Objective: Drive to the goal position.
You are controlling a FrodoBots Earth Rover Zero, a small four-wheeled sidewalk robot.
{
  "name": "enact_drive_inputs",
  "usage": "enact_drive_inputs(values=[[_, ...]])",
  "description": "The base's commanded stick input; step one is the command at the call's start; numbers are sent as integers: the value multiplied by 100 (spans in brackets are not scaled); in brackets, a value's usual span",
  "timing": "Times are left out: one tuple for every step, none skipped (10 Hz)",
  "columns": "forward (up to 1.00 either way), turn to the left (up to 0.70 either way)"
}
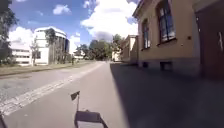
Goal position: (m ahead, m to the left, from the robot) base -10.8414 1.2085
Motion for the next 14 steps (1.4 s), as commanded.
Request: enact_drive_inputs(values=[[70, 0], [70, 0], [70, 0], [70, 0], [70, 0], [70, 0], [70, 0], [70, 0], [70, 0], [70, 0], [70, 0], [71, 0], [85, 0], [85, 0]])
